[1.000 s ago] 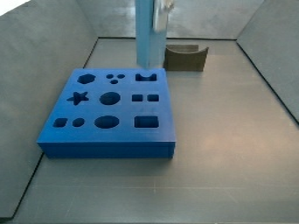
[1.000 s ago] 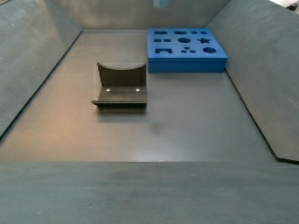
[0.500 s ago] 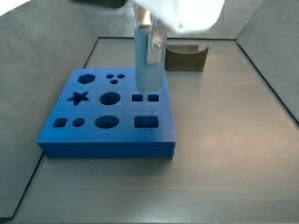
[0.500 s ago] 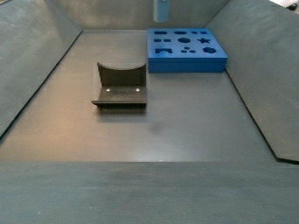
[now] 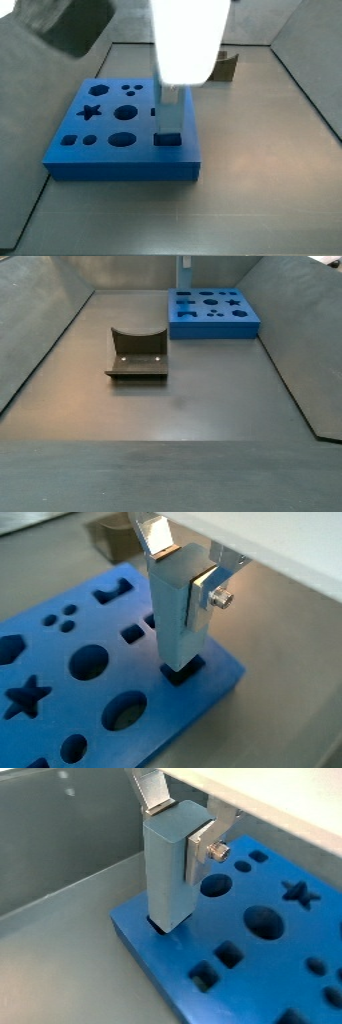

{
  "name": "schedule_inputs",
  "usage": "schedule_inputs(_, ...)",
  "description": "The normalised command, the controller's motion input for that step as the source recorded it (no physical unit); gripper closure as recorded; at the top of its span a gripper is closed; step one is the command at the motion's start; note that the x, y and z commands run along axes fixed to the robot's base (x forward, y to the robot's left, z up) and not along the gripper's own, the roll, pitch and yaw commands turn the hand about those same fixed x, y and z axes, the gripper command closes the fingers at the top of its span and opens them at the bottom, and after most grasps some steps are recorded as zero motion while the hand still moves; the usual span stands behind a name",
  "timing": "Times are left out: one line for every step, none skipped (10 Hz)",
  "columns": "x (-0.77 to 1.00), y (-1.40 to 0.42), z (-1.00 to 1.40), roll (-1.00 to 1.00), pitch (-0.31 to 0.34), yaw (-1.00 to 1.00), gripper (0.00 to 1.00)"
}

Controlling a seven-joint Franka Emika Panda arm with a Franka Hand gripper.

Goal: Insert the rectangle object.

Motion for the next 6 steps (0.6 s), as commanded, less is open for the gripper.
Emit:
schedule_inputs(0.09, -0.29, -0.09, 0.02, 0.026, -0.61, 1.00)
schedule_inputs(0.01, 0.00, 0.00, 0.00, 0.026, -0.13, 1.00)
schedule_inputs(0.00, 0.02, -0.03, 0.03, 0.000, -0.05, 1.00)
schedule_inputs(-0.01, 0.00, -0.22, 0.07, 0.000, 0.00, 1.00)
schedule_inputs(-0.11, 0.02, -0.29, 0.12, -0.007, 0.01, 1.00)
schedule_inputs(-0.09, 0.00, -0.35, 0.09, -0.013, 0.09, 1.00)
